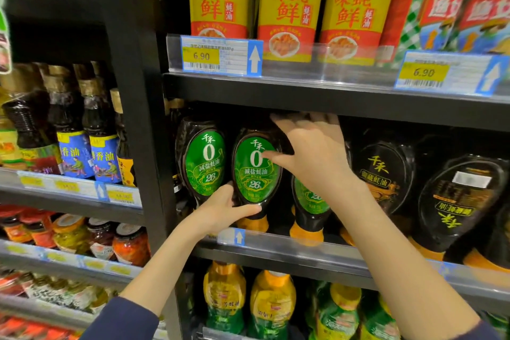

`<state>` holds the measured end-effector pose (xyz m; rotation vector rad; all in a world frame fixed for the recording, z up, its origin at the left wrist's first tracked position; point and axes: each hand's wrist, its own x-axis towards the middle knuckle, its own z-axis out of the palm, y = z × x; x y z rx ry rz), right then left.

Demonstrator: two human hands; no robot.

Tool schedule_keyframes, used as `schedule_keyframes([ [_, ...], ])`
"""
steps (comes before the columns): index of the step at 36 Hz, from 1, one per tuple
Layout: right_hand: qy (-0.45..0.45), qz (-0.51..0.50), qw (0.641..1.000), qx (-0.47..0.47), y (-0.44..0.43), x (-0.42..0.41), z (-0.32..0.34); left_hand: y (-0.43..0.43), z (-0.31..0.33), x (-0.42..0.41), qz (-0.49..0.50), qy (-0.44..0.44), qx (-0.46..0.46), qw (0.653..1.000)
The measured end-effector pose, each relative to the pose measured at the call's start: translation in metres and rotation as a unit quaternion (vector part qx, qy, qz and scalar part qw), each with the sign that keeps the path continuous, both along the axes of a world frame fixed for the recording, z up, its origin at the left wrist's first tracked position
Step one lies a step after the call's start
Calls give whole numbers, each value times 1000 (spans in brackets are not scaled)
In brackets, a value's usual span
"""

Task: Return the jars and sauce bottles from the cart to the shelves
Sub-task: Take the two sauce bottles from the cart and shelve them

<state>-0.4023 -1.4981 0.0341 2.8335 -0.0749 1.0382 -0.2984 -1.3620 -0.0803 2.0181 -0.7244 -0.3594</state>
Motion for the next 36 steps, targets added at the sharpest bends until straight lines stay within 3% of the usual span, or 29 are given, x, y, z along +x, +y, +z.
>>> schedule_keyframes([
  [4,-223,-10,972,71,-12,-18,-34,2,-3,2,10,-26,36,999],
  [8,-284,13,922,263,-13,-43,-82,5,-7,-9,50,-86,60,993],
  [13,-231,-48,898,372,-6,-50,-134,1,-15,-37,194,-248,59,947],
  [18,-156,-112,915,355,-3,-44,-138,-14,-17,-51,237,-297,87,921],
  [23,-94,-113,918,369,-1,-41,-124,-16,-24,-47,247,-312,88,913],
  [36,-69,-84,903,416,-8,-32,-120,-26,-17,-55,280,-295,119,906],
])
